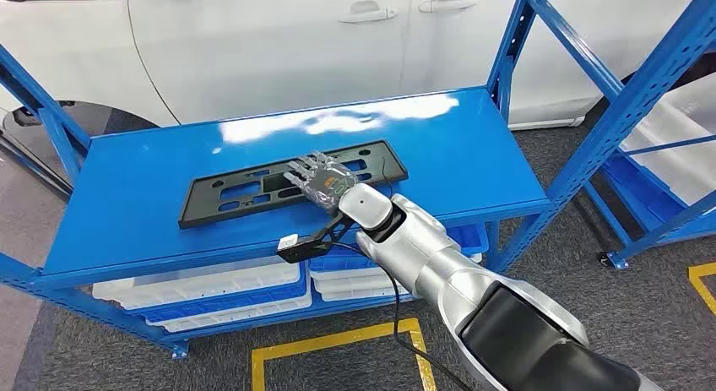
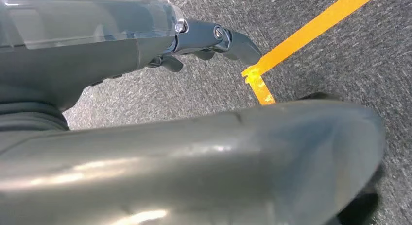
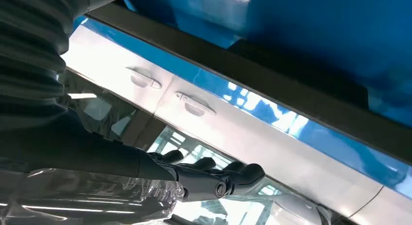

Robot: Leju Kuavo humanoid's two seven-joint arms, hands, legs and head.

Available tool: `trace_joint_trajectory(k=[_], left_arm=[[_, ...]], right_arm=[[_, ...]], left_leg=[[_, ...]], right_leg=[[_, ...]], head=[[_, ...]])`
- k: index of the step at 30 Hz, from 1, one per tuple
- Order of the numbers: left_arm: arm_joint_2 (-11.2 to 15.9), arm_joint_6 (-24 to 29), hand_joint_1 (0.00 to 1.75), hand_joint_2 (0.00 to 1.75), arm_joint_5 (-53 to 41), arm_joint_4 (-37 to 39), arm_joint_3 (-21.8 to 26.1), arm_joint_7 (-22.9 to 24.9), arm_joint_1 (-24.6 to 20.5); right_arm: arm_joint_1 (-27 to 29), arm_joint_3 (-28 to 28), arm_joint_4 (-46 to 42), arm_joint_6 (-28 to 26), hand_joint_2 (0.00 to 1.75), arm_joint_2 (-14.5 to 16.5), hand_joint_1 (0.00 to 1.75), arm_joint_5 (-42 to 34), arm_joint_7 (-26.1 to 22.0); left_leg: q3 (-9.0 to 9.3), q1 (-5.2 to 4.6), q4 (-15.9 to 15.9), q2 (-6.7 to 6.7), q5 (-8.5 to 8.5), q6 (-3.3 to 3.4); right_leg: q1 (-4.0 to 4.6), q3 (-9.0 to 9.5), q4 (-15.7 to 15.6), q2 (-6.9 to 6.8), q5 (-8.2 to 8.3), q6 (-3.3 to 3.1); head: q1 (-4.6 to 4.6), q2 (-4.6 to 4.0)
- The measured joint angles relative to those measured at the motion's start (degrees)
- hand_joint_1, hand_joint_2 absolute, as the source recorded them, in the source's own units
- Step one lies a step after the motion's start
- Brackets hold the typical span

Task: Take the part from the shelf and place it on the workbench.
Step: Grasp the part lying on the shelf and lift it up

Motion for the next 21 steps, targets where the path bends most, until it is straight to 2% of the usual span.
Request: trace_joint_trajectory(k=[2, 3, 4, 5, 7, 8, 10, 12, 13, 14, 16, 17, 18, 19, 21], left_arm=[[0.01, 0.0, 0.0, 0.0, -0.01, 0.0, -0.05, 0.04, 0.05], [0.01, 0.0, 0.0, 0.0, -0.01, 0.0, -0.12, 0.08, 0.07], [0.02, 0.0, 0.0, 0.0, -0.01, 0.0, -0.2, 0.12, 0.08], [0.02, 0.0, 0.0, 0.0, -0.01, 0.0, -0.27, 0.15, 0.07], [0.02, 0.0, 0.0, 0.0, -0.01, 0.0, -0.38, 0.1, -0.02], [0.02, 0.0, 0.0, 0.0, -0.02, 0.0, -0.42, 0.05, -0.03], [0.02, 0.0, 0.0, 0.0, -0.03, 0.0, -0.48, -0.01, 0.0], [0.0, -0.01, 0.0, 0.0, -0.05, 0.0, -0.54, -0.03, 0.0], [-0.02, -0.03, 0.0, 0.0, -0.05, 0.0, -0.58, -0.04, -0.06], [-0.04, -0.07, 0.0, 0.0, -0.05, 0.0, -0.62, -0.07, -0.12], [-0.03, -0.14, 0.0, 0.0, -0.05, 0.0, -0.68, -0.11, -0.17], [-0.03, -0.15, 0.0, 0.0, -0.05, 0.0, -0.69, -0.14, -0.15], [-0.02, -0.16, 0.0, 0.0, -0.05, 0.0, -0.69, -0.16, -0.13], [-0.03, -0.16, 0.0, 0.0, -0.05, 0.0, -0.7, -0.18, -0.13], [-0.05, -0.18, 0.0, 0.0, -0.05, 0.0, -0.75, -0.21, -0.15]], right_arm=[[-0.01, 0.36, 0.35, 0.32, 1.75, 0.01, 0.0, 0.47, 0.37], [-0.03, 0.69, 0.69, 0.57, 1.75, 0.02, 0.0, 0.94, 0.74], [-0.1, 1.02, 1.02, 0.79, 1.75, 0.05, 0.0, 1.37, 1.14], [-0.24, 1.31, 1.34, 0.97, 1.75, 0.09, 0.0, 1.73, 1.47], [-0.76, 1.77, 1.97, 1.24, 1.75, 0.15, 0.0, 2.13, 1.97], [-1.0, 1.96, 2.29, 1.39, 1.75, 0.15, 0.0, 2.23, 2.1], [-1.3, 2.24, 2.89, 1.59, 1.75, 0.14, 0.0, 2.31, 2.26], [-1.56, 2.38, 3.36, 1.67, 1.75, 0.12, 0.0, 2.34, 2.46], [-1.77, 2.45, 3.56, 1.69, 1.75, 0.11, 0.0, 2.38, 2.61], [-1.92, 2.51, 3.79, 1.73, 1.75, 0.09, 0.0, 2.41, 2.81], [-1.97, 2.63, 4.33, 1.93, 1.75, 0.02, 0.0, 2.44, 3.24], [-1.89, 2.67, 4.62, 2.05, 1.75, -0.04, 0.0, 2.41, 3.44], [-1.85, 2.7, 4.89, 2.18, 1.75, -0.1, 0.0, 2.32, 3.63], [-1.89, 2.72, 5.09, 2.3, 1.75, -0.15, 0.0, 2.19, 3.79], [-2.22, 2.66, 5.44, 2.54, 1.75, -0.27, 0.0, 1.64, 4.08]], left_leg=[[-0.49, 0.0, 0.87, 0.0, 0.33, -0.05], [-0.28, 0.0, 0.37, 0.0, 1.25, -0.03], [1.08, -0.01, -2.48, 0.0, 3.1, 0.1], [3.16, -0.02, -6.81, 0.0, 5.21, 0.34], [6.71, -0.26, -13.85, -0.03, 7.58, 1.02], [7.44, -0.4, -15.33, -0.06, 7.77, 1.34], [7.56, -0.49, -15.69, -0.14, 7.74, 1.95], [7.77, -0.24, -16.22, -0.09, 8.06, 2.59], [7.88, -0.09, -16.49, -0.03, 8.22, 2.9], [7.93, -0.06, -16.61, 0.03, 8.3, 3.09], [7.85, -0.1, -16.57, 0.07, 8.28, 3.27], [7.83, -0.11, -16.5, 0.07, 8.25, 3.29], [7.81, -0.11, -16.4, 0.06, 8.21, 3.27], [7.81, -0.11, -16.25, 0.04, 8.13, 3.2], [7.73, -0.16, -15.77, -0.01, 7.82, 2.84]], right_leg=[[0.01, 0.02, 0.03, 0.0, -0.03, -0.01], [0.03, 0.05, 0.07, 0.01, -0.07, -0.01], [0.04, 0.13, 0.12, 0.05, -0.13, 0.03], [0.05, 0.22, 0.17, 0.09, -0.22, 0.12], [0.23, 0.25, 0.25, 0.19, -0.34, 0.48], [0.28, 0.21, 0.25, 0.21, -0.34, 0.74], [0.33, 0.2, 0.11, 0.22, -0.25, 1.36], [0.3, -0.05, 0.97, 0.18, -1.03, 2.0], [0.27, -0.84, 2.79, 0.16, -2.23, 2.27], [0.15, -2.28, 5.92, 0.14, -3.98, 2.46], [-0.01, -6.17, 13.92, 0.12, -7.4, 2.73], [-0.11, -7.48, 16.46, 0.11, -7.95, 2.84], [-0.22, -7.72, 16.78, 0.11, -7.35, 2.9], [-0.34, -6.76, 14.64, 0.09, -5.72, 2.91], [-0.49, -2.92, 6.64, -0.02, -1.97, 2.78]], head=[[0.0, 0.0], [0.0, 0.0], [0.0, 0.0], [0.0, 0.0], [0.0, 0.0], [0.0, 0.0], [0.0, 0.0], [0.0, 0.0], [0.0, 0.0], [0.0, 0.0], [0.0, 0.0], [0.0, 0.0], [0.0, 0.0], [0.0, 0.0], [0.0, 0.0]])
